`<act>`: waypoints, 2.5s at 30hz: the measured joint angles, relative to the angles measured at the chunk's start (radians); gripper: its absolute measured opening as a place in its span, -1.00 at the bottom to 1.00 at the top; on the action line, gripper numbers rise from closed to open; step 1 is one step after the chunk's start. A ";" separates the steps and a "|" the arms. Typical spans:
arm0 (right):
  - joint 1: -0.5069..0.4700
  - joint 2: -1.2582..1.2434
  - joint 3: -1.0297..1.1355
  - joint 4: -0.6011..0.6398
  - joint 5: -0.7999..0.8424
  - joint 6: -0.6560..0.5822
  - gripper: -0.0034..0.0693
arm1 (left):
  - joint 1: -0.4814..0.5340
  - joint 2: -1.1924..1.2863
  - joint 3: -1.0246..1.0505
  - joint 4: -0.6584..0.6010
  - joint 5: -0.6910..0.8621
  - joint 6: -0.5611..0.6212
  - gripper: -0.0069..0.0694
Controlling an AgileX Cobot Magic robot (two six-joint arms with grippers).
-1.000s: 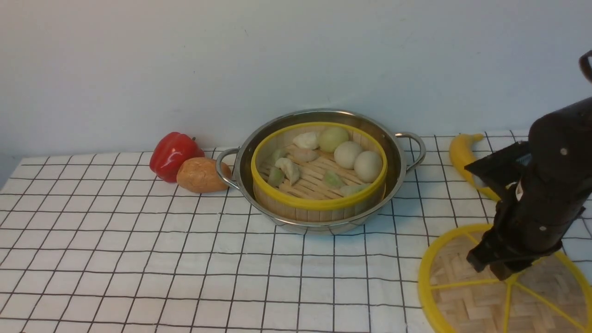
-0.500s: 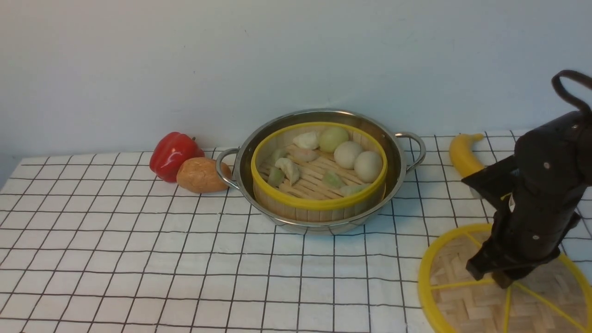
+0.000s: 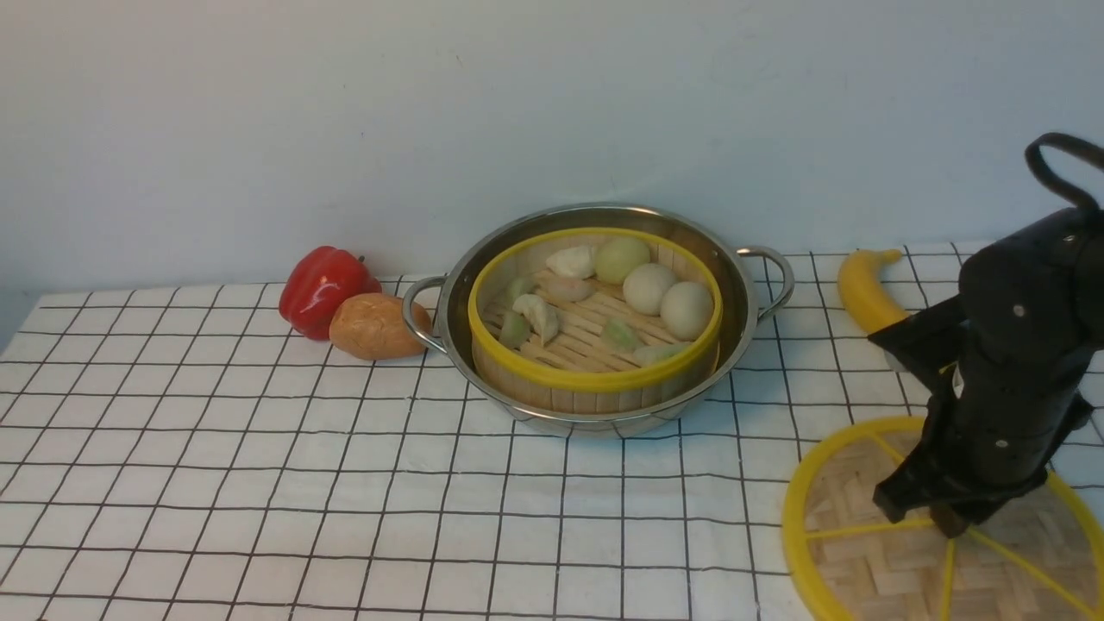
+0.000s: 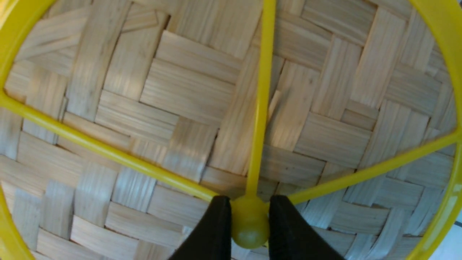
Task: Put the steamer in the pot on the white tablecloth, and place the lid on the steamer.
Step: 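Move the gripper down to the bamboo steamer lid and grasp its center knob, then place the bamboo steamer lid onto the steamer basket in the pot with the right gripper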
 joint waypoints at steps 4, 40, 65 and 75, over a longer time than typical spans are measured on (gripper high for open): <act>0.000 -0.007 0.000 -0.002 0.017 -0.001 -0.50 | 0.000 0.000 0.000 0.000 0.000 0.000 -0.18; 0.093 0.313 -0.982 0.339 0.160 -0.788 -0.50 | 0.000 0.000 0.000 0.000 0.000 0.000 -0.18; 0.124 0.475 -1.128 0.312 0.134 -0.978 -0.50 | 0.000 0.000 0.000 0.000 0.000 0.000 -0.18; 0.124 0.484 -1.128 0.319 0.118 -1.017 -0.50 | 0.000 0.000 0.000 0.000 0.000 0.000 -0.18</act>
